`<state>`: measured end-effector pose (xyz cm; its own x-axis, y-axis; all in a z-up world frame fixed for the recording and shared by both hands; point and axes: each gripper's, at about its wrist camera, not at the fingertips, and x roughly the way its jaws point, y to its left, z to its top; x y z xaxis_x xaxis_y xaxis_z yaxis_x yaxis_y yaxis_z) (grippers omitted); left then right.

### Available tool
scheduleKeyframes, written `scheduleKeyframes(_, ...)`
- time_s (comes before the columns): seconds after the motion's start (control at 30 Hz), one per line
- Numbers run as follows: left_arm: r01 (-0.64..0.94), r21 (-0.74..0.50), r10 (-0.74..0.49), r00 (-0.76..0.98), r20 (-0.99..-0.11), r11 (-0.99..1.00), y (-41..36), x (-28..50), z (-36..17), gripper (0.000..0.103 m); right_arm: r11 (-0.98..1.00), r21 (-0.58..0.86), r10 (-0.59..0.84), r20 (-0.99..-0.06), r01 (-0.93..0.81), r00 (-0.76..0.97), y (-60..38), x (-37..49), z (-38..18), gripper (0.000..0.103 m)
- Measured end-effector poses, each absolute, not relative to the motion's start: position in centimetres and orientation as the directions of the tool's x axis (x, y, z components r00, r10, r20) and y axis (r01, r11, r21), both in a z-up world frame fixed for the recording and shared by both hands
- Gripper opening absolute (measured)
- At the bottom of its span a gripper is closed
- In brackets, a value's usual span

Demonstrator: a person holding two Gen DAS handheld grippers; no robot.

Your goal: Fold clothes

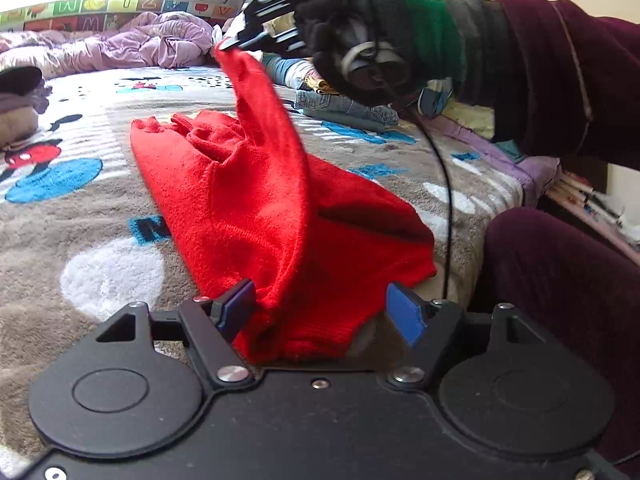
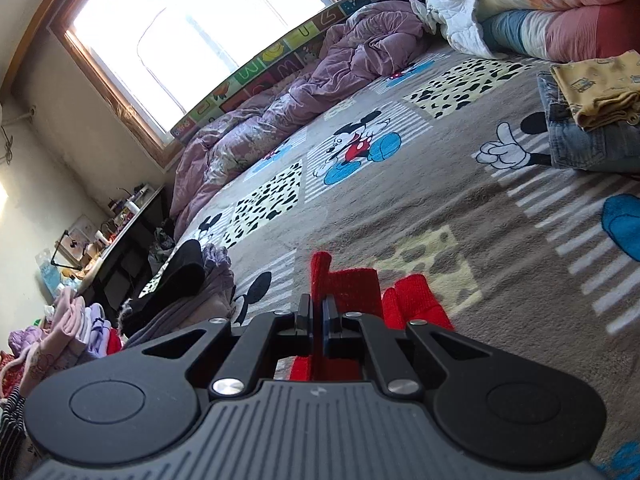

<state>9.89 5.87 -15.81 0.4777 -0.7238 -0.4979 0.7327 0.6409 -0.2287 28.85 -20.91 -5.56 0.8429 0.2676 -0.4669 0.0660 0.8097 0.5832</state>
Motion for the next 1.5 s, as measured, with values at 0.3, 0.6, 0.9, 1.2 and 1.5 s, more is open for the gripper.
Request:
scheduleKeyframes(0.3,0.724,-0.317,-0.762,0.434,-0.480,0.612,7.0,10.5,-15.8,0.073,0.858,0.506,0.233,-0.534,0.087,0.812,-17.2,32.3,-6.8,0.007)
scheduleKeyframes(0.6,0.732,-0.361,-0.791,0.392,-0.470,0.578,7.8,11.1,-15.8,0.073,0.896,0.437,0.222,-0.587,0.075,0.778,-14.2,34.8,-8.5,0.007)
scheduleKeyframes(0.9,0.727,-0.404,-0.810,0.363,-0.461,0.556,8.5,11.9,-15.8,0.073,0.931,0.358,0.182,-0.639,0.079,0.747,-12.5,36.8,-10.1,0.007)
scheduleKeyframes(1.2,0.709,-0.463,-0.831,0.332,-0.447,0.532,9.1,12.7,-15.9,0.073,0.951,0.298,0.143,-0.661,0.082,0.737,-11.7,38.4,-11.0,0.011)
scheduleKeyframes(1.5,0.721,-0.439,-0.823,0.331,-0.462,0.536,9.6,12.5,-15.1,0.073,0.933,0.361,0.212,-0.557,0.004,0.803,-14.2,36.9,-6.8,0.027)
